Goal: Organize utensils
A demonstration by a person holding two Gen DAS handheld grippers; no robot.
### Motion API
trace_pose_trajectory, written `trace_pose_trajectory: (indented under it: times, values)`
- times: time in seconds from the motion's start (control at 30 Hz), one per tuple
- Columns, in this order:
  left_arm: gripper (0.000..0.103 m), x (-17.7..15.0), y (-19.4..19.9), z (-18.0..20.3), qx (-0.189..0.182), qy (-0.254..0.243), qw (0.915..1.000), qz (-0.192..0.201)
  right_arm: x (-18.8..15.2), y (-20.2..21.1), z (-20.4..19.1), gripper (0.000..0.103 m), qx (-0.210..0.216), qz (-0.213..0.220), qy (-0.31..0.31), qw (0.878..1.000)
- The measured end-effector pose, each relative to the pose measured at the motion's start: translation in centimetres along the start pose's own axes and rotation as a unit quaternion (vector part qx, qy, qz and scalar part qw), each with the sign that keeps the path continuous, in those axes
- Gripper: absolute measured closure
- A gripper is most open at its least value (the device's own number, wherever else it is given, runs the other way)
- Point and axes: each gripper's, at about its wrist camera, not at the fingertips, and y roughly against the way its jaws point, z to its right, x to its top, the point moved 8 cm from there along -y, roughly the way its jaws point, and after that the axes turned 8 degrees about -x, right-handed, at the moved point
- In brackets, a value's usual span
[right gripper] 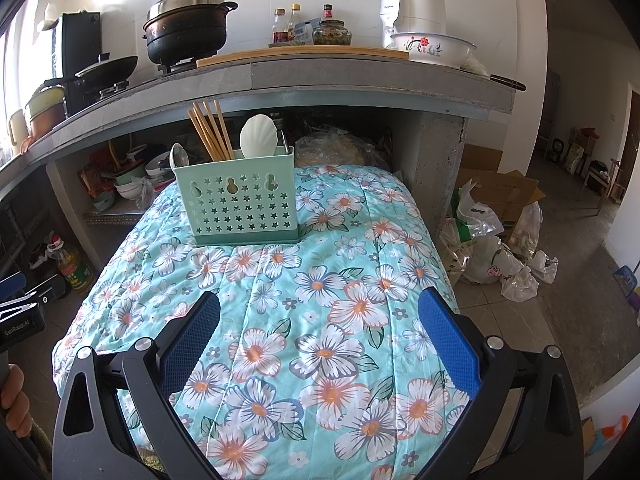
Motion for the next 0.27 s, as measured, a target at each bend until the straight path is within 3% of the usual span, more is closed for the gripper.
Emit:
trace_pose_trajectory:
  times: [0.27]
  values:
    - [0.008, -0.37, -0.09, 0.3, -0.002, -0.001, 1.0, -0.001, -0.02, -0.08, -0.16, 0.006, 0.003, 0.0, 0.002, 1.0]
